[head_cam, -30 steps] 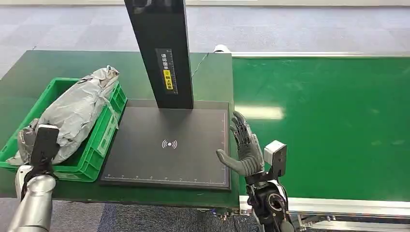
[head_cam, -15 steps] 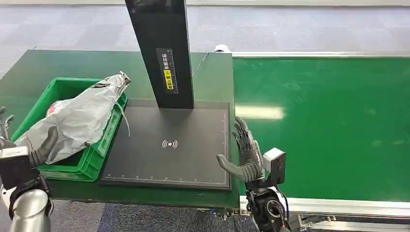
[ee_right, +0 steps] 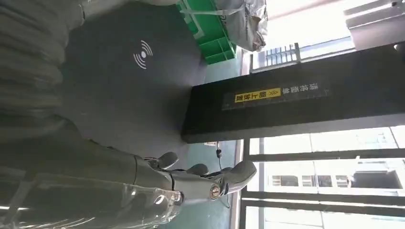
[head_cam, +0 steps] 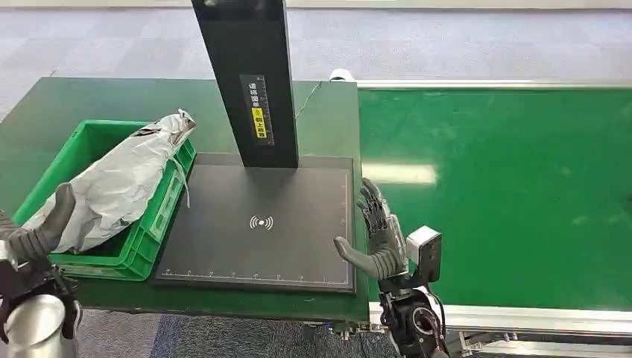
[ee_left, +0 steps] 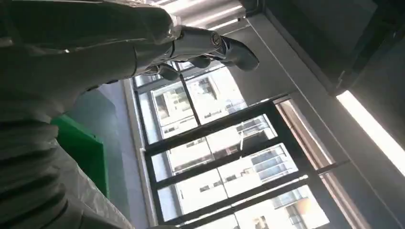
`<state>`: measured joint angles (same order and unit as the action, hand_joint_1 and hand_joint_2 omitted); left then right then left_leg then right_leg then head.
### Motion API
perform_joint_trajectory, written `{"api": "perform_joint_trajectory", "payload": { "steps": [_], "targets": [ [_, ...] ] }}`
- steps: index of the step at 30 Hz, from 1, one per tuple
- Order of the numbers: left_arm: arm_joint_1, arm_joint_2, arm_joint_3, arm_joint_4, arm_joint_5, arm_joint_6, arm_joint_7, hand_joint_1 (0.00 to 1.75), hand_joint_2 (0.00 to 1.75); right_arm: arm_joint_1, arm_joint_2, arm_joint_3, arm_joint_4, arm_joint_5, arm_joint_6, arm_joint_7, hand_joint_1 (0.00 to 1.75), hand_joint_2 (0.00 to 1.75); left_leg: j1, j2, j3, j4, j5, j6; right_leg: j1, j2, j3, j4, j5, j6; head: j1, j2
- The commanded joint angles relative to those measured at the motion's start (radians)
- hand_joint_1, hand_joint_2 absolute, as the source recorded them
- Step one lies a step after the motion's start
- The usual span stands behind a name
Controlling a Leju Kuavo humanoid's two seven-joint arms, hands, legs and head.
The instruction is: Moved the parcel from conveyor to table for the left to box.
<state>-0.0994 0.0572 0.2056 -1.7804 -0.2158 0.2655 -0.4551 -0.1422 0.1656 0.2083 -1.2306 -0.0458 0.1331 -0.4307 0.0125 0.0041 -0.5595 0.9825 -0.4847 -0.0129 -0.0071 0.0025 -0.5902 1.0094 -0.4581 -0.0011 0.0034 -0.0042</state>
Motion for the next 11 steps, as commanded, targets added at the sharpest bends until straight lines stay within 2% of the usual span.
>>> {"api": "perform_joint_trajectory", "payload": {
  "steps": [1,10,11],
  "targets": [
    [0.06,-0.041,-0.032,-0.048,0.032,-0.02,-0.024,0.0,1.75,-0.021,0.003,-0.03,0.017,0.003,0.0,0.006,0.0,1.75,0.0,-0.001,0.001,-0.001,0.0,0.001,0.0,-0.001,0.001,-0.001,0.0,0.0,0.0,0.0],
    [0.056,-0.039,-0.034,-0.048,0.034,-0.023,-0.024,0.0,1.75,-0.021,0.003,-0.03,0.017,0.003,0.0,0.006,0.0,1.75,0.0,-0.001,0.001,-0.001,0.0,0.001,0.0,-0.001,0.001,-0.001,0.0,0.0,0.0,0.0],
    [0.085,-0.044,-0.06,-0.058,0.062,-0.065,-0.029,0.0,1.75,-0.018,0.002,-0.031,0.017,0.004,0.001,0.005,0.0,1.75,0.0,0.0,0.001,-0.001,0.0,0.0,0.0,0.0,0.001,-0.001,0.0,0.0,0.0,0.0]
  ]
}}
